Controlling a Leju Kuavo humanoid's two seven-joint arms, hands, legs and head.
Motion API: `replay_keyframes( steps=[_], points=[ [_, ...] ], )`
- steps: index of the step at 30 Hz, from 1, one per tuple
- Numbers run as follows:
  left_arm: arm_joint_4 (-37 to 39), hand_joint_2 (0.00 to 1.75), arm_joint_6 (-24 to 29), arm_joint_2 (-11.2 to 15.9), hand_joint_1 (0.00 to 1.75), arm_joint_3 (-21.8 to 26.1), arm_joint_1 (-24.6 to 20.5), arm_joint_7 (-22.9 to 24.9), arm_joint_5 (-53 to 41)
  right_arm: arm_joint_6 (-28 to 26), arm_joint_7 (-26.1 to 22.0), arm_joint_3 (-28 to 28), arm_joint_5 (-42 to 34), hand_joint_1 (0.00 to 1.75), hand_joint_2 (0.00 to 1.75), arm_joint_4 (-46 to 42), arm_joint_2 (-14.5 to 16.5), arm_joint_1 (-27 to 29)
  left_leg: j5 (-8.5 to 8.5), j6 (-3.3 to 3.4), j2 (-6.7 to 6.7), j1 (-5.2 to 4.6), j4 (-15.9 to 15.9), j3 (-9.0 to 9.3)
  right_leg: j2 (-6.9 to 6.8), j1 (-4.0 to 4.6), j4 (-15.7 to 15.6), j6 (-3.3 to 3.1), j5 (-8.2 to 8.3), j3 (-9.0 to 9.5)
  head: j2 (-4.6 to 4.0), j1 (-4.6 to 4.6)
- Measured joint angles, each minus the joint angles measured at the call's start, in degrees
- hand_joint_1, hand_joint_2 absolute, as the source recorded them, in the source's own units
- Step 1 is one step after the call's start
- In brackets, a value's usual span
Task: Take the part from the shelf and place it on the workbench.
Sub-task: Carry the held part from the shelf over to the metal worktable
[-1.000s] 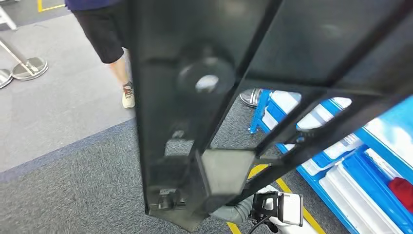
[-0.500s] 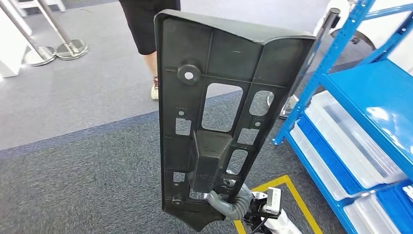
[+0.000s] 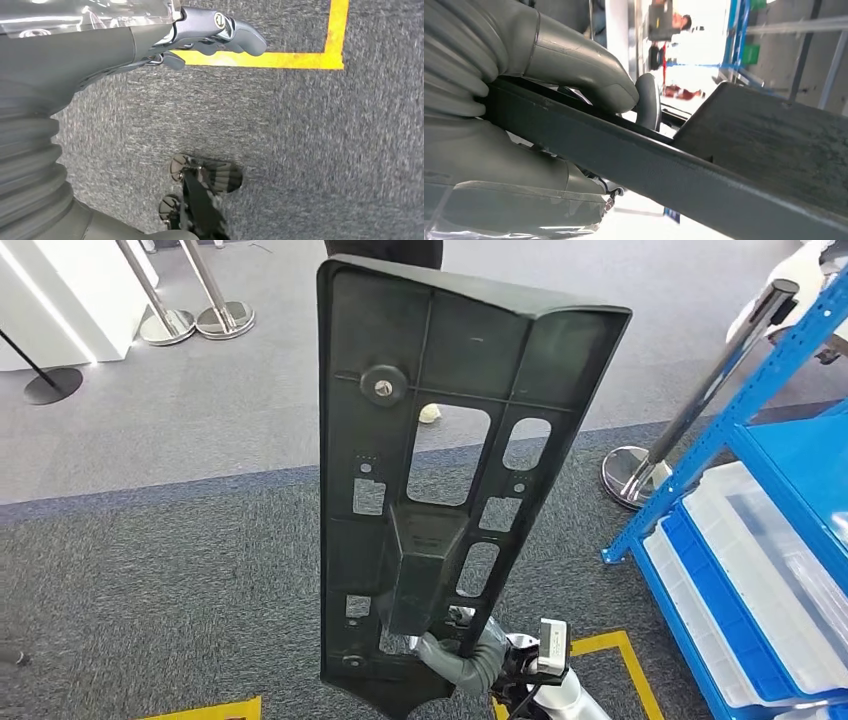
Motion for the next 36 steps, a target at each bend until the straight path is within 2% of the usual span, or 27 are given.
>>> replay_keyframes(
  steps=[1, 2, 4, 5, 6, 8, 9, 10, 11, 12, 13, 15, 17, 19, 20, 21, 23, 25, 26, 27, 28, 30, 31, 32, 34, 35, 36],
  points=[
    [0.0, 1.75, 0.0, 0.0, 0.0, 0.0, 0.0, 0.0, 0.0, 0.5, 0.3, 0.0, -0.4, 1.75, 1.75, -0.3, 0.1, 0.0, 0.47, 0.5, 0.65, -0.24, -2.2, 1.13, -0.56, 0.14, 0.0, 0.26, -0.19, 0.14, -0.01, 0.02],
    [0.0, 1.75, 0.0, 0.0, 0.0, 0.1, 0.0, 0.0, -0.1, 0.9, 0.5, 0.0, -0.8, 1.75, 1.75, -0.6, 0.2, 0.0, 0.28, 0.97, 0.6, -0.47, -2.7, 1.26, -1.07, 0.25, 0.0, 0.53, -0.31, 0.21, -0.01, 0.03],
    [0.0, 1.75, 0.1, 0.0, 0.0, 0.3, 0.3, -0.1, -0.1, 1.6, 1.1, 0.0, -1.4, 1.75, 1.75, -1.6, 0.4, -0.1, 0.43, 1.74, -0.65, -0.41, -2.9, 1.2, -1.82, 0.24, 0.0, 1.11, -0.58, 0.38, -0.01, 0.04],
    [0.0, 1.75, 0.2, 0.0, 0.0, 0.4, 0.5, -0.1, -0.2, 1.7, 1.5, -0.1, -1.6, 1.75, 1.75, -2.2, 0.4, -0.1, 0.55, 2.07, -1.26, -0.31, -3.1, 1.29, -1.09, 0.13, 0.6, 1.4, -1.12, 0.28, -0.01, 0.06],
    [0.0, 1.75, 0.3, 0.0, 0.0, 0.4, 0.5, -0.1, -0.3, 1.8, 1.8, -0.1, -1.7, 1.75, 1.75, -2.9, 0.5, -0.2, 0.7, 2.42, -1.83, -0.19, -3.3, 1.42, 0.2, -0.01, 2.3, 1.61, -2.26, -0.37, -0.02, 0.1],
    [0.0, 1.75, 0.3, -0.1, 0.0, 0.5, 0.4, -0.2, -0.6, 2.0, 2.4, -0.4, -2.1, 1.75, 1.75, -4.2, 0.4, -0.3, 0.82, 2.91, -3.07, -0.15, -3.5, 1.51, 3.46, -0.28, 9.1, 1.83, -5.83, -3.49, -0.02, 0.21],
    [0.0, 1.75, 0.3, -0.1, 0.0, 0.5, 0.3, -0.1, -0.7, 2.2, 2.7, -0.6, -2.3, 1.75, 1.75, -4.6, 0.4, -0.3, 0.82, 3.05, -3.75, -0.22, -3.4, 1.5, 4.25, -0.32, 13.3, 1.86, -7.48, -5.62, -0.02, 0.25],
    [0.0, 1.75, 0.3, -0.1, 0.0, 0.6, 0.2, -0.1, -0.7, 2.4, 3.0, -0.8, -2.5, 1.75, 1.75, -4.9, 0.4, -0.4, 0.8, 3.09, -4.5, -0.28, -3.4, 1.52, 4.62, -0.31, 16.2, 1.87, -8.2, -7.29, -0.01, 0.27],
    [0.0, 1.75, 0.3, -0.1, 0.0, 0.7, 0.2, 0.0, -0.7, 2.6, 3.4, -0.9, -2.7, 1.75, 1.75, -5.2, 0.3, -0.6, 0.78, 3.11, -5.27, -0.34, -3.3, 1.55, 4.8, -0.31, 17.3, 1.84, -7.81, -8.12, -0.02, 0.27],
    [0.0, 1.75, 0.3, -0.1, 0.0, 0.8, 0.2, 0.2, -0.7, 2.8, 3.7, -0.9, -2.9, 1.75, 1.75, -5.6, 0.3, -0.8, 0.75, 3.08, -6.09, -0.37, -3.2, 1.61, 4.98, -0.31, 15.9, 1.73, -6.2, -7.78, -0.01, 0.26],
    [0.0, 1.75, 0.3, -0.1, 0.0, 0.8, 0.2, 0.2, -0.7, 2.8, 3.9, -1.0, -3.2, 1.75, 1.75, -5.9, 0.3, -1.1, 0.71, 3.02, -6.86, -0.37, -3.1, 1.66, 5.38, -0.31, 12.5, 1.57, -3.93, -6.5, -0.01, 0.26],
    [0.0, 1.75, 0.2, -0.3, 0.0, 0.9, 0.1, 0.3, -0.7, 2.9, 4.1, -1.2, -3.6, 1.75, 1.75, -6.5, 0.3, -1.7, 0.59, 2.74, -8.32, -0.33, -2.8, 1.49, 8.23, -0.44, 4.6, 1.16, -0.2, -3.28, -0.01, 0.21],
    [0.0, 1.75, 0.1, -0.4, 0.0, 1.0, 0.1, 0.6, -0.7, 3.1, 4.2, -1.3, -3.8, 1.75, 1.75, -6.9, 0.2, -2.0, 0.63, 2.11, -9.57, -0.04, -2.5, 1.0, 10.19, -0.37, 1.0, 0.97, 0.79, -1.96, -0.01, 0.14],
    [0.0, 1.75, 0.0, -0.4, 0.0, 1.1, 0.3, 1.1, -0.7, 3.4, 4.2, -1.4, -4.1, 1.75, 1.75, -7.1, 0.1, -2.2, 0.8, 1.3, -10.65, 0.21, -2.7, 0.67, 9.19, -0.28, 0.5, 0.69, 0.92, -1.76, 0.0, 0.09],
    [0.0, 1.75, 0.0, -0.4, 0.0, 1.2, 0.5, 1.5, -0.6, 3.5, 4.2, -1.4, -4.2, 1.75, 1.75, -7.2, 0.1, -2.4, 0.59, 1.0, -10.11, 0.17, -2.4, 0.52, 8.51, -0.35, 0.2, 0.42, 1.04, -1.46, -0.01, 0.06],
    [0.0, 1.75, 0.0, -0.5, 0.0, 1.3, 0.5, 1.9, -0.6, 3.7, 4.2, -1.4, -4.5, 1.75, 1.75, -7.2, 0.2, -2.6, -0.1, 0.76, -8.86, 0.08, -1.3, 0.0, 7.7, -0.43, -0.3, 0.12, 1.14, -1.13, -0.01, -0.04],
    [0.0, 1.75, 0.0, -0.5, 0.0, 1.6, 0.3, 2.6, -0.6, 4.0, 4.2, -1.4, -4.9, 1.75, 1.75, -7.3, 0.1, -2.8, -3.11, 0.38, -5.23, 0.08, 4.5, -2.77, 5.91, -0.35, -0.7, -0.36, 1.13, -0.62, -0.02, -0.25],
    [0.0, 1.75, 0.3, -0.5, 0.0, 1.9, 0.2, 3.1, -0.6, 4.2, 4.2, -1.4, -5.2, 1.75, 1.75, -7.2, 0.1, -2.8, -5.94, -0.04, -3.53, 0.34, 11.7, -6.46, 4.12, -0.15, -0.7, -0.56, 0.92, -0.52, -0.02, -0.36],
    [0.0, 1.75, 0.4, -0.6, 0.0, 2.1, 0.3, 3.4, -0.6, 4.4, 4.2, -1.4, -5.3, 1.75, 1.75, -7.1, 0.1, -2.8, -6.08, -0.18, -3.19, 0.46, 13.2, -7.25, 3.3, -0.09, -0.7, -0.55, 0.8, -0.46, -0.01, -0.36],
    [0.0, 1.75, 0.6, -0.6, 0.0, 2.3, 0.4, 3.5, -0.6, 4.5, 4.2, -1.4, -5.3, 1.75, 1.75, -7.0, 0.0, -2.9, -5.15, -0.26, -2.94, 0.55, 12.4, -6.84, 2.54, -0.07, -0.7, -0.48, 0.67, -0.36, -0.01, -0.37],
    [0.0, 1.75, 0.7, -0.6, 0.0, 2.4, 0.6, 3.7, -0.6, 4.6, 4.2, -1.4, -5.4, 1.75, 1.75, -6.9, 0.0, -2.9, -3.38, -0.24, -2.51, 0.59, 9.4, -5.19, 1.81, -0.06, -0.7, -0.36, 0.5, -0.17, -0.01, -0.37],
    [0.0, 1.75, 0.9, -0.6, 0.0, 2.7, 0.7, 3.7, -0.6, 4.6, 4.1, -1.4, -5.6, 1.75, 1.75, -6.7, 0.0, -3.0, -0.39, 0.17, -0.35, 0.33, 1.2, -0.73, 0.47, 0.11, -0.6, 0.04, 0.09, 0.26, -0.01, -0.36],
    [0.0, 1.75, 0.9, -0.6, 0.0, 2.7, 0.7, 3.7, -0.6, 4.6, 4.0, -1.4, -5.7, 1.75, 1.75, -6.6, 0.0, -3.1, 0.31, 0.55, 0.46, 0.11, -1.6, 0.74, -0.1, 0.23, -0.6, 0.29, -0.09, 0.41, -0.01, -0.33],
    [0.0, 1.75, 0.9, -0.6, 0.0, 2.8, 0.7, 3.6, -0.6, 4.6, 3.9, -1.4, -5.8, 1.75, 1.75, -6.5, 0.0, -3.2, 0.36, 0.92, 0.89, -0.11, -2.9, 1.36, -0.59, 0.34, -0.5, 0.56, -0.22, 0.52, -0.01, -0.32],
    [0.0, 1.75, 0.9, -0.6, 0.0, 2.9, 0.9, 3.6, -0.6, 4.6, 3.9, -1.4, -5.9, 1.75, 1.75, -6.3, -0.1, -3.4, 0.34, 1.58, -0.14, -0.28, -3.1, 1.27, -1.51, 0.4, -0.6, 1.11, -0.38, 0.73, 0.0, -0.3],
    [0.0, 1.75, 0.8, -0.6, 0.0, 2.9, 1.0, 3.6, -0.6, 4.6, 3.9, -1.4, -5.9, 1.75, 1.75, -6.2, -0.1, -3.5, 0.44, 1.86, -0.75, -0.19, -3.2, 1.34, -1.24, 0.27, -0.4, 1.43, -0.69, 0.79, -0.01, -0.28],
    [0.0, 1.75, 0.8, -0.6, 0.0, 3.0, 1.1, 3.5, -0.6, 4.6, 3.9, -1.4, -5.9, 1.75, 1.75, -6.1, -0.1, -3.6, 0.57, 2.19, -1.31, -0.09, -3.4, 1.44, -0.31, 0.15, 0.6, 1.7, -1.41, 0.5, -0.01, -0.26]
  ],
)
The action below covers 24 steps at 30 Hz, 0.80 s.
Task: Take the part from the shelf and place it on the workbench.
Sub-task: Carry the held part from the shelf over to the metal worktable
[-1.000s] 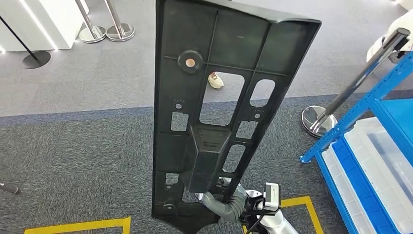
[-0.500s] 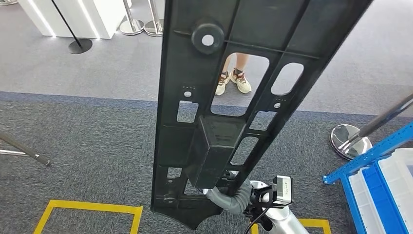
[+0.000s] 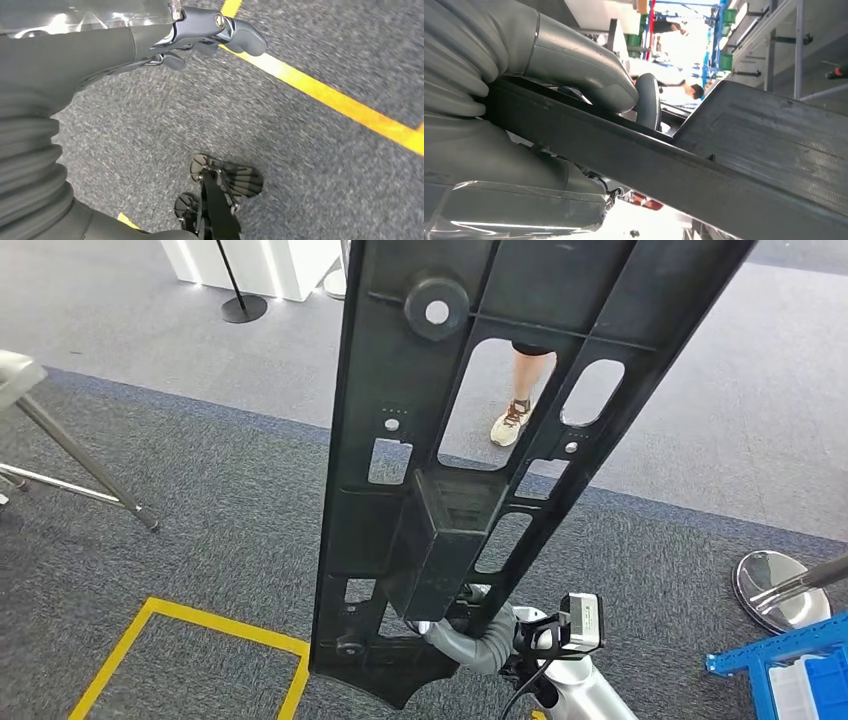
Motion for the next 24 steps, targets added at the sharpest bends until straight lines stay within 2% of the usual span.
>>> replay_keyframes(
  steps=[1, 2, 3, 4, 5, 6, 7, 9, 10, 11, 12, 13, 14, 15, 16, 18, 19, 20, 21, 22, 23, 24],
  points=[
    [0.0, 1.75, -0.1, 0.0, 0.0, 0.0, -0.1, 0.0, 0.0, 0.0, 0.0, 0.0, 0.0, 1.75, 1.75, 0.1, 0.0, -0.1, 0.15, 0.32, -0.59, 0.13, -0.2, 0.12, 1.4, -0.14, 2.2, 0.22, -1.33, -0.91, -0.01, 0.05],
    [0.0, 1.75, -0.1, -0.1, 0.0, 0.1, -0.1, -0.1, 0.0, 0.0, 0.0, 0.0, -0.1, 1.75, 1.75, 0.2, -0.1, -0.1, 0.24, 0.56, -1.19, 0.16, -0.3, 0.15, 3.09, -0.3, 5.7, 0.35, -3.17, -2.59, -0.01, 0.13],
    [0.0, 1.75, -0.2, -0.1, 0.0, 0.1, -0.3, 0.0, 0.0, 0.0, -0.1, 0.0, -0.1, 1.75, 1.75, 0.4, -0.1, -0.2, 0.27, 0.74, -1.82, 0.12, -0.3, 0.11, 4.2, -0.35, 10.0, 0.41, -5.03, -4.78, -0.01, 0.17],
    [0.0, 1.75, -0.2, -0.1, 0.0, 0.2, -0.3, 0.1, -0.1, 0.0, -0.1, 0.0, -0.2, 1.75, 1.75, 0.7, -0.1, -0.1, 0.29, 0.83, -2.55, 0.06, -0.2, 0.08, 4.76, -0.39, 13.9, 0.47, -6.38, -6.88, -0.01, 0.22],
    [0.0, 1.75, -0.2, -0.1, 0.0, 0.2, -0.4, 0.2, -0.1, 0.0, -0.1, 0.0, -0.2, 1.75, 1.75, 0.9, -0.2, -0.1, 0.28, 0.86, -3.32, 0.0, -0.2, 0.08, 5.0, -0.4, 16.2, 0.49, -6.68, -8.29, 0.0, 0.23],
    [0.0, 1.75, -0.2, -0.1, 0.0, 0.3, -0.4, 0.3, -0.1, 0.0, -0.1, 0.0, -0.2, 1.75, 1.75, 1.2, -0.2, -0.1, 0.26, 0.84, -4.11, -0.04, -0.1, 0.09, 5.11, -0.43, 16.1, 0.45, -5.73, -8.58, -0.01, 0.23],
    [0.0, 1.75, -0.2, -0.1, 0.0, 0.3, -0.3, 0.4, -0.1, 0.0, -0.1, 0.0, -0.3, 1.75, 1.75, 1.3, -0.2, -0.1, 0.23, 0.79, -4.9, -0.05, 0.1, 0.13, 5.39, -0.47, 13.6, 0.34, -3.78, -7.71, -0.01, 0.23],
    [0.0, 1.75, -0.2, -0.2, 0.0, 0.4, -0.3, 0.5, -0.1, 0.0, -0.1, 0.0, -0.3, 1.75, 1.75, 1.5, -0.2, -0.2, 0.08, 0.54, -6.41, -0.09, 0.4, 0.03, 7.55, -0.62, 5.4, 0.02, 0.45, -4.3, -0.01, 0.22],
    [0.0, 1.75, -0.2, -0.2, 0.0, 0.4, -0.3, 0.6, -0.1, 0.0, -0.1, 0.0, -0.4, 1.75, 1.75, 1.6, -0.2, -0.2, 0.04, 0.3, -7.08, -0.1, 0.7, -0.14, 8.58, -0.66, 2.3, -0.12, 1.65, -3.02, -0.01, 0.21],
    [0.0, 1.75, -0.3, -0.3, 0.0, 0.4, -0.3, 0.6, -0.1, 0.0, -0.2, 0.0, -0.4, 1.75, 1.75, 1.7, -0.2, -0.2, 0.01, 0.0, -7.65, -0.06, 0.8, -0.35, 9.3, -0.62, 0.6, -0.29, 2.07, -2.35, -0.01, 0.2],
    [0.0, 1.75, -0.3, -0.3, 0.0, 0.5, -0.2, 0.6, -0.1, 0.1, -0.2, 0.0, -0.4, 1.75, 1.75, 1.7, -0.2, -0.2, 0.04, -0.37, -8.18, 0.0, 0.8, -0.54, 9.3, -0.51, 0.2, -0.49, 1.93, -2.25, -0.01, 0.2],
    [0.0, 1.75, -0.3, -0.3, 0.0, 0.6, -0.1, 0.6, -0.1, 0.1, -0.2, 0.0, -0.4, 1.75, 1.75, 1.8, -0.2, -0.2, 0.14, -0.75, -8.7, 0.1, 0.6, -0.7, 8.71, -0.47, 0.0, -0.77, 2.05, -2.21, -0.01, 0.2],
    [0.0, 1.75, -0.3, -0.3, 0.0, 0.7, 0.1, 0.7, -0.1, 0.2, -0.2, 0.0, -0.5, 1.75, 1.75, 1.8, -0.2, -0.3, 0.09, -1.05, -8.68, 0.17, 0.7, -0.8, 8.08, -0.5, -0.2, -1.14, 2.18, -2.02, -0.01, 0.2],
    [0.0, 1.75, -0.3, -0.3, 0.0, 0.7, 0.2, 0.7, -0.1, 0.2, -0.3, 0.0, -0.5, 1.75, 1.75, 1.9, -0.2, -0.3, -0.33, -1.31, -7.77, 0.12, 1.3, -1.09, 7.43, -0.57, -0.6, -1.54, 2.33, -1.77, -0.01, 0.11],
    [0.0, 1.75, -0.3, -0.3, 0.0, 0.8, 0.2, 0.8, -0.1, 0.3, -0.3, 0.0, -0.6, 1.75, 1.75, 1.9, -0.2, -0.4, -1.4, -1.52, -6.33, 0.04, 3.0, -1.87, 6.66, -0.64, -1.0, -1.89, 2.47, -1.51, -0.01, -0.03],
    [0.0, 1.75, -0.3, -0.4, 0.0, 0.8, 0.0, 0.8, -0.1, 0.3, -0.4, 0.0, -0.6, 1.75, 1.75, 2.1, -0.2, -0.4, -5.05, -1.9, -3.09, 0.08, 9.7, -5.08, 5.04, -0.45, -1.3, -2.35, 2.44, -1.23, -0.02, -0.28],
    [0.0, 1.75, -0.4, -0.4, 0.0, 0.8, -0.1, 0.8, -0.1, 0.3, -0.4, 0.0, -0.6, 1.75, 1.75, 2.2, -0.2, -0.4, -6.72, -2.1, -2.37, 0.21, 13.6, -7.02, 4.18, -0.34, -1.3, -2.42, 2.35, -1.21, -0.01, -0.32],
    [0.0, 1.75, -0.6, -0.4, 0.0, 0.8, -0.1, 0.8, -0.1, 0.3, -0.4, 0.0, -0.6, 1.75, 1.75, 2.4, -0.2, -0.3, -7.5, -2.28, -2.02, 0.35, 16.3, -8.38, 3.38, -0.26, -1.3, -2.43, 2.25, -1.19, -0.01, -0.32],
    [0.0, 1.75, -0.7, -0.4, 0.0, 0.8, 0.0, 0.8, -0.1, 0.3, -0.4, 0.0, -0.6, 1.75, 1.75, 2.6, -0.2, -0.3, -7.21, -2.4, -1.8, 0.48, 16.9, -8.69, 2.65, -0.23, -1.3, -2.37, 2.14, -1.13, -0.01, -0.33],
    [0.0, 1.75, -0.9, -0.4, 0.0, 0.8, 0.1, 0.8, -0.1, 0.3, -0.4, 0.0, -0.6, 1.75, 1.75, 2.7, -0.2, -0.3, -5.82, -2.47, -1.49, 0.56, 15.0, -7.66, 1.94, -0.22, -1.2, -2.26, 1.99, -0.99, -0.01, -0.33],
    [0.0, 1.75, -0.9, -0.4, 0.0, 0.9, 0.1, 0.9, -0.1, 0.3, -0.5, 0.0, -0.6, 1.75, 1.75, 2.7, -0.2, -0.3, -3.84, -2.44, -0.73, 0.6, 11.2, -5.62, 1.28, -0.21, -1.2, -2.1, 1.79, -0.79, -0.01, -0.33],
    [0.0, 1.75, -1.0, -0.4, 0.0, 0.9, 0.1, 0.9, -0.1, 0.3, -0.7, 0.0, -0.6, 1.75, 1.75, 2.8, -0.2, -0.3, -2.28, -2.24, 0.81, 0.43, 7.0, -3.34, 0.65, -0.1, -1.1, -1.87, 1.53, -0.57, -0.01, -0.34]
  ],
)
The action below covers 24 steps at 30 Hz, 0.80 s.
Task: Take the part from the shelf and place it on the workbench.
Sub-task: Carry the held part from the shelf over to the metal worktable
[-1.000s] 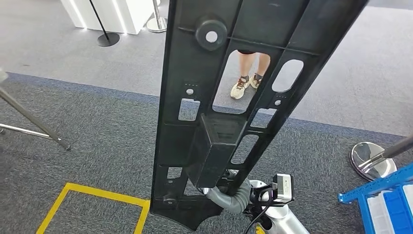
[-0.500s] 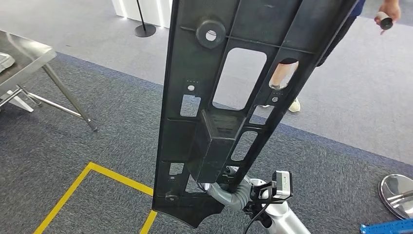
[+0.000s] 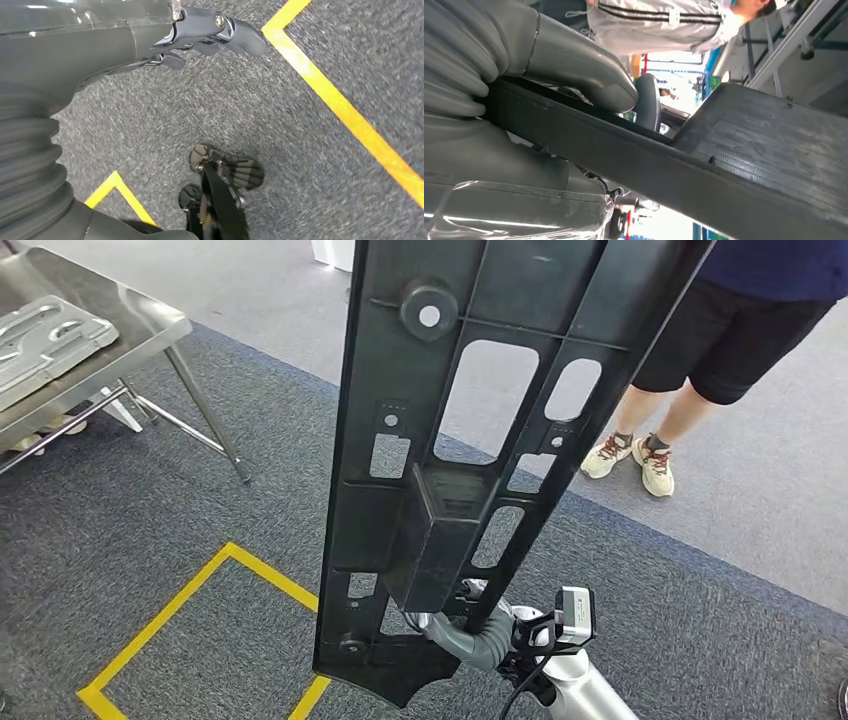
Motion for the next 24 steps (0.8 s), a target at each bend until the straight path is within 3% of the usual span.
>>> replay_keyframes(
  steps=[1, 3, 5, 7, 9, 11, 12, 13, 14, 16, 18, 20, 21, 22, 24],
  points=[
    [0.0, 1.75, 0.0, 0.0, 0.0, 0.0, -0.1, 0.0, 0.0, 0.0, -0.1, 0.0, 0.0, 1.75, 1.75, 0.0, 0.0, 0.0, 1.15, 0.38, 1.12, -0.19, -3.5, 1.84, -0.59, 0.16, 0.1, 0.26, -0.25, 0.18, 0.0, 0.04],
    [0.0, 1.75, 0.0, 0.0, 0.0, 0.1, -0.2, 0.0, 0.0, 0.0, -0.2, 0.0, 0.0, 1.75, 1.75, 0.0, 0.0, 0.0, 1.47, 1.24, 2.12, -0.61, -6.1, 3.06, -1.61, 0.5, 0.2, 0.8, -0.6, 0.37, 0.0, 0.19],
    [0.0, 1.75, 0.0, 0.0, 0.0, 0.2, 0.0, 0.0, 0.0, 0.1, -0.2, 0.1, -0.1, 1.75, 1.75, 0.0, 0.0, 0.0, 1.6, 1.93, 0.66, -0.56, -6.2, 2.94, -2.3, 0.46, 0.3, 1.4, -0.88, 0.55, 0.01, 0.31],
    [0.0, 1.75, 0.0, 0.0, 0.0, 0.3, 0.0, 0.0, 0.1, 0.2, -0.2, 0.1, -0.1, 1.75, 1.75, -0.1, 0.0, -0.1, 1.83, 2.54, -0.69, -0.33, -6.6, 3.11, -0.05, 0.11, 2.3, 2.02, -2.38, -0.09, 0.01, 0.37],
    [0.0, 1.75, 0.1, 0.0, 0.0, 0.3, -0.2, 0.1, 0.1, 0.3, -0.2, 0.1, -0.1, 1.75, 1.75, -0.1, -0.1, 0.0, 1.95, 3.0, -2.07, -0.26, -6.7, 3.19, 3.3, -0.19, 8.9, 2.37, -5.84, -3.24, 0.01, 0.55],
    [0.0, 1.75, 0.2, 0.0, 0.0, 0.4, -0.3, 0.2, 0.1, 0.3, -0.2, 0.1, -0.1, 1.75, 1.75, -0.1, -0.1, 0.2, 1.94, 3.2, -3.6, -0.39, -6.6, 3.17, 4.29, -0.25, 16.4, 2.47, -8.45, -7.29, 0.01, 0.68],
    [0.0, 1.75, 0.2, 0.0, 0.0, 0.5, -0.3, 0.3, 0.1, 0.3, -0.2, 0.1, -0.1, 1.75, 1.75, -0.1, -0.1, 0.2, 1.93, 3.22, -4.43, -0.46, -6.5, 3.18, 4.39, -0.25, 17.8, 2.43, -8.25, -8.29, 0.01, 0.69],
    [0.0, 1.75, 0.2, 0.0, 0.0, 0.5, -0.3, 0.4, 0.1, 0.3, -0.2, 0.1, -0.1, 1.75, 1.75, -0.1, -0.1, 0.2, 1.91, 3.2, -5.3, -0.49, -6.5, 3.23, 4.54, -0.25, 16.8, 2.3, -6.87, -8.15, 0.01, 0.7],
    [0.0, 1.75, 0.2, 0.0, 0.0, 0.6, -0.3, 0.4, 0.1, 0.3, -0.1, 0.1, -0.2, 1.75, 1.75, -0.1, -0.1, 0.1, 1.89, 3.17, -6.17, -0.5, -6.4, 3.29, 4.99, -0.25, 13.6, 2.09, -4.63, -6.9, 0.01, 0.7],
    [0.0, 1.75, 0.2, -0.1, 0.0, 0.7, -0.3, 0.6, 0.1, 0.2, -0.1, 0.1, -0.3, 1.75, 1.75, -0.1, -0.1, -0.2, 1.83, 2.94, -7.71, -0.48, -6.1, 3.19, 7.7, -0.31, 5.4, 1.58, -0.64, -3.52, 0.01, 0.7],
    [0.0, 1.75, 0.2, -0.2, 0.0, 0.8, -0.3, 0.6, 0.1, 0.2, -0.1, 0.1, -0.4, 1.75, 1.75, -0.1, -0.1, -0.4, 1.86, 2.37, -8.99, -0.35, -6.0, 2.83, 9.44, -0.22, 1.5, 1.22, 0.56, -1.97, 0.01, 0.78],
    [0.0, 1.75, 0.2, -0.2, 0.0, 0.9, -0.1, 0.6, 0.1, 0.2, -0.1, 0.1, -0.6, 1.75, 1.75, -0.1, -0.1, -0.6, 1.99, 1.61, -10.04, -0.24, -6.2, 2.6, 8.34, -0.19, 1.0, 0.75, 0.65, -1.73, 0.01, 0.86],
    [0.0, 1.75, 0.2, -0.2, 0.0, 1.0, 0.0, 0.6, 0.1, 0.2, 0.0, 0.1, -0.6, 1.75, 1.75, -0.1, -0.1, -0.7, 1.84, 1.32, -9.49, -0.3, -6.0, 2.51, 7.68, -0.26, 0.6, 0.41, 0.8, -1.46, 0.01, 0.84],
    [0.0, 1.75, 0.1, -0.2, 0.0, 1.1, 0.0, 0.6, 0.1, 0.2, 0.0, 0.1, -0.7, 1.75, 1.75, -0.1, 0.0, -0.8, 1.16, 1.06, -8.12, -0.4, -5.1, 2.08, 6.91, -0.37, 0.1, 0.07, 0.96, -1.13, 0.0, 0.74],
    [0.0, 1.75, 0.1, -0.3, 0.0, 1.2, -0.2, 0.6, 0.0, 0.2, 0.0, 0.1, -0.9, 1.75, 1.75, -0.1, 0.1, -0.9, -2.05, 0.6, -4.39, -0.47, 0.4, -0.52, 5.23, -0.31, -0.4, -0.4, 1.04, -0.66, -0.01, 0.52]
  ],
)
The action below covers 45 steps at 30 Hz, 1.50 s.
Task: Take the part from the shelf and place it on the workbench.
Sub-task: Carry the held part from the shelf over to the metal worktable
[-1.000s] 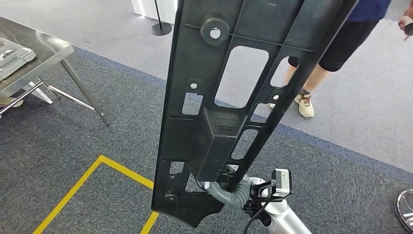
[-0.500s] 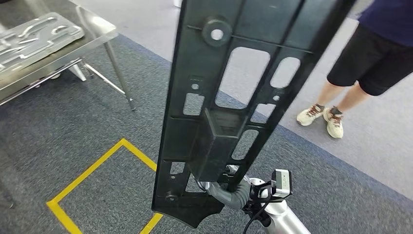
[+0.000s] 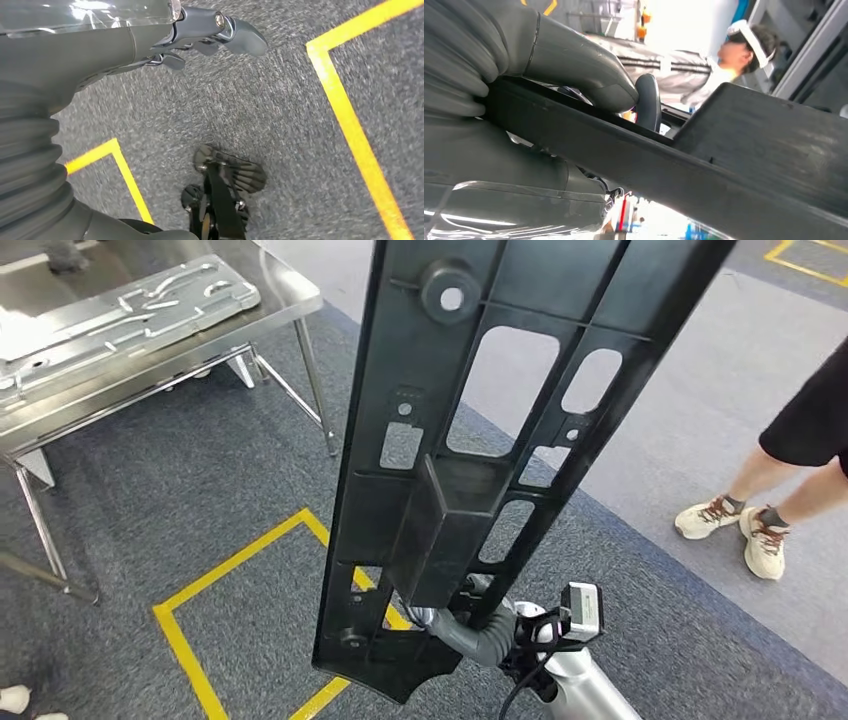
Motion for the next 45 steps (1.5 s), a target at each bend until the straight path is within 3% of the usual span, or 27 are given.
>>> replay_keyframes(
  steps=[2, 3, 4, 6, 8, 9, 12, 14, 16, 17, 18, 19, 20, 21, 23, 25, 27, 29, 31, 33, 34, 35, 37, 39, 43, 45],
  points=[
    [0.0, 1.75, 0.0, 0.0, 0.0, 0.1, -0.2, -0.1, -0.1, -0.2, 0.0, 0.0, -0.2, 1.75, 1.75, 0.1, 0.0, 0.1, -3.23, -0.5, 1.56, 0.25, 7.5, -3.73, -1.78, 0.13, 0.0, -0.12, -0.18, 0.07, 0.01, -0.12],
    [0.0, 1.75, 0.0, 0.0, 0.0, 0.1, -0.1, -0.1, -0.1, -0.3, 0.0, 0.0, -0.2, 1.75, 1.75, 0.1, 0.0, 0.1, -3.49, -0.68, 1.77, 0.38, 9.2, -4.63, -2.59, 0.15, 0.0, -0.08, -0.3, 0.11, 0.0, -0.13],
    [0.0, 1.75, 0.0, 0.0, 0.0, 0.1, 0.0, -0.1, -0.1, -0.3, 0.1, 0.0, -0.2, 1.75, 1.75, 0.1, 0.0, 0.1, -2.69, -0.82, 1.97, 0.5, 8.8, -4.37, -3.35, 0.14, 0.1, 0.01, -0.43, 0.19, 0.01, -0.13],
    [0.0, 1.75, 0.0, 0.1, 0.0, 0.1, 0.1, -0.1, -0.2, -0.3, 0.1, 0.0, -0.3, 1.75, 1.75, 0.2, 0.0, 0.1, 0.94, -0.85, 3.46, 0.59, 1.6, -0.47, -4.75, 0.15, 0.2, 0.34, -0.83, 0.55, 0.01, -0.14],
    [0.0, 1.75, -0.1, 0.2, 0.0, 0.2, -0.1, -0.2, -0.3, -0.4, 0.2, 0.0, -0.4, 1.75, 1.75, 0.2, 0.0, 0.1, 3.17, -0.14, 5.54, 0.29, -5.2, 3.21, -5.93, 0.43, 0.4, 0.89, -1.32, 0.9, 0.01, -0.05],
    [0.0, 1.75, -0.2, 0.2, 0.0, 0.2, -0.1, -0.2, -0.4, -0.4, 0.2, 0.0, -0.4, 1.75, 1.75, 0.2, 0.0, 0.0, 3.35, 0.31, 6.04, 0.13, -6.6, 3.85, -6.41, 0.58, 0.5, 1.17, -1.49, 1.01, 0.01, 0.02],
    [0.0, 1.75, -0.2, 0.2, 0.0, 0.2, 0.1, -0.3, -0.4, -0.5, 0.2, 0.1, -0.4, 1.75, 1.75, 0.2, 0.0, 0.0, 3.39, 1.44, 4.41, 0.04, -6.8, 3.72, -7.27, 0.55, 0.7, 2.05, -1.93, 1.29, 0.01, 0.16],
    [0.0, 1.75, -0.3, 0.2, 0.0, 0.3, 0.1, -0.4, -0.3, -0.5, 0.3, 0.1, -0.5, 1.75, 1.75, 0.1, 0.0, -0.1, 3.63, 2.03, 3.13, 0.27, -7.1, 3.91, -5.02, 0.18, 3.5, 2.63, -3.91, 0.34, 0.01, 0.28],
    [0.0, 1.75, -0.3, 0.2, 0.0, 0.3, -0.1, -0.5, -0.1, -0.5, 0.3, 0.2, -0.5, 1.75, 1.75, 0.1, 0.0, 0.0, 3.75, 2.38, 1.82, 0.31, -7.2, 3.92, -1.96, -0.05, 10.9, 2.9, -7.66, -3.23, 0.01, 0.5],
    [0.0, 1.75, -0.3, 0.2, 0.0, 0.3, -0.2, -0.6, -0.1, -0.5, 0.3, 0.2, -0.6, 1.75, 1.75, 0.2, -0.1, 0.0, 3.77, 2.48, 1.09, 0.25, -7.1, 3.87, -1.29, -0.07, 15.0, 2.94, -9.17, -5.35, 0.01, 0.58],
    [0.0, 1.75, -0.3, 0.2, 0.0, 0.4, -0.2, -0.6, -0.1, -0.5, 0.4, 0.2, -0.6, 1.75, 1.75, 0.2, -0.1, 0.1, 3.78, 2.52, 0.29, 0.18, -7.1, 3.85, -1.0, -0.07, 17.7, 2.91, -9.74, -6.92, 0.02, 0.61],
    [0.0, 1.75, -0.3, 0.2, 0.0, 0.4, -0.2, -0.6, -0.1, -0.5, 0.4, 0.3, -0.6, 1.75, 1.75, 0.3, -0.1, 0.1, 3.79, 2.53, -0.53, 0.11, -7.0, 3.85, -0.85, -0.06, 18.2, 2.79, -9.07, -7.46, 0.02, 0.62],
    [0.0, 1.75, -0.3, 0.2, 0.0, 0.4, -0.1, -0.6, -0.1, -0.5, 0.4, 0.3, -0.6, 1.75, 1.75, 0.3, -0.1, 0.0, 3.78, 2.53, -1.37, 0.05, -7.0, 3.89, -0.6, -0.05, 16.1, 2.56, -7.26, -6.78, 0.02, 0.62],
    [0.0, 1.75, -0.3, 0.1, 0.0, 0.5, -0.1, -0.6, -0.1, -0.5, 0.4, 0.3, -0.6, 1.75, 1.75, 0.3, -0.1, 0.0, 3.78, 2.49, -2.2, 0.01, -6.9, 3.94, 0.15, -0.02, 12.2, 2.22, -4.8, -5.18, 0.02, 0.63],
    [0.0, 1.75, -0.3, 0.0, 0.0, 0.5, -0.2, -0.6, -0.1, -0.5, 0.5, 0.3, -0.6, 1.75, 1.75, 0.3, -0.1, -0.2, 3.83, 2.26, -3.62, -0.02, -6.8, 3.82, 3.02, -0.04, 4.3, 1.54, -1.35, -1.89, 0.01, 0.58],
    [0.0, 1.75, -0.3, -0.2, 0.0, 0.5, -0.2, -0.6, -0.1, -0.5, 0.7, 0.4, -0.6, 1.75, 1.75, 0.3, -0.1, -0.4, 3.98, 1.65, -4.77, 0.22, -6.8, 3.41, 4.27, 0.1, 1.4, 1.27, -0.71, -0.8, 0.01, 0.65],
    [0.0, 1.75, -0.3, -0.1, 0.0, 0.5, 0.0, -0.5, -0.3, -0.5, 0.9, 0.4, -0.6, 1.75, 1.75, 0.2, -0.1, -0.5, 4.14, 0.93, -5.58, 0.42, -6.9, 3.12, 2.83, 0.09, 0.8, 1.01, -0.41, -0.55, 0.02, 0.78],
    [0.0, 1.75, -0.4, -0.1, 0.0, 0.6, 0.1, -0.5, -0.4, -0.6, 1.0, 0.4, -0.7, 1.75, 1.75, 0.2, 0.0, -0.7, 2.87, 0.47, -3.3, 0.22, -5.1, 2.22, 1.31, -0.18, -0.1, 0.41, -0.07, 0.02, 0.02, 0.54],
    [0.0, 1.75, -0.4, -0.2, 0.0, 0.7, -0.1, -0.5, -0.5, -0.6, 1.0, 0.5, -0.8, 1.75, 1.75, 0.2, 0.1, -0.8, -0.62, 0.03, 0.3, 0.27, 1.2, -0.75, -0.27, -0.17, -0.5, 0.02, -0.04, 0.37, 0.01, 0.23],
    [0.0, 1.75, -0.6, -0.1, 0.0, 0.7, -0.3, -0.5, -0.6, -0.8, 1.0, 0.5, -0.8, 1.75, 1.75, 0.2, 0.0, -0.7, -3.43, -0.57, 1.63, 0.64, 8.1, -4.04, -1.69, -0.07, -0.5, 0.01, -0.2, 0.39, 0.01, 0.15],
    [0.0, 1.75, -0.7, -0.1, 0.0, 0.7, -0.2, -0.5, -0.7, -1.0, 1.0, 0.5, -0.8, 1.75, 1.75, 0.2, 0.0, -0.7, -3.39, -0.83, 1.85, 0.79, 9.1, -4.39, -2.19, -0.06, -0.4, 0.11, -0.29, 0.4, 0.02, 0.15],
    [0.0, 1.75, -0.8, -0.1, 0.0, 0.7, -0.1, -0.6, -0.9, -1.1, 1.0, 0.6, -0.9, 1.75, 1.75, 0.2, 0.0, -0.7, -2.26, -1.01, 1.99, 0.94, 7.7, -3.46, -2.62, -0.09, -0.3, 0.24, -0.39, 0.43, 0.02, 0.14],
    [0.0, 1.75, -1.1, -0.1, 0.0, 0.8, 0.0, -0.7, -1.1, -1.3, 0.8, 0.6, -1.2, 1.75, 1.75, 0.2, 0.0, -0.7, 1.08, -1.07, 2.46, 1.16, -0.2, 1.05, -3.1, -0.14, 0.1, 0.65, -0.72, 0.49, 0.02, 0.14],
    [0.0, 1.75, -1.3, 0.0, 0.0, 0.8, -0.1, -0.8, -1.2, -1.3, 0.6, 0.6, -1.4, 1.75, 1.75, 0.0, 0.0, -0.7, 2.56, -0.58, 2.83, 0.98, -6.0, 4.3, -3.29, 0.02, 0.6, 1.18, -1.03, 0.42, 0.02, 0.19],
    [0.0, 1.75, -1.4, 0.0, 0.0, 0.9, 0.0, -0.9, -1.3, -1.4, 0.5, 0.6, -1.5, 1.75, 1.75, -0.4, 0.0, -0.7, 2.57, 0.79, 2.6, 0.73, -7.0, 4.8, -3.13, -0.03, 1.0, 2.36, -1.44, 0.32, 0.01, 0.23],
    [0.0, 1.75, -1.5, 0.0, 0.0, 0.9, -0.1, -0.9, -1.4, -1.4, 0.5, 0.6, -1.6, 1.75, 1.75, -0.6, 0.0, -0.7, 2.76, 1.41, 2.44, 0.88, -7.3, 4.97, -2.19, -0.22, 4.8, 2.85, -3.88, -1.33, 0.02, 0.32]
  ],
)
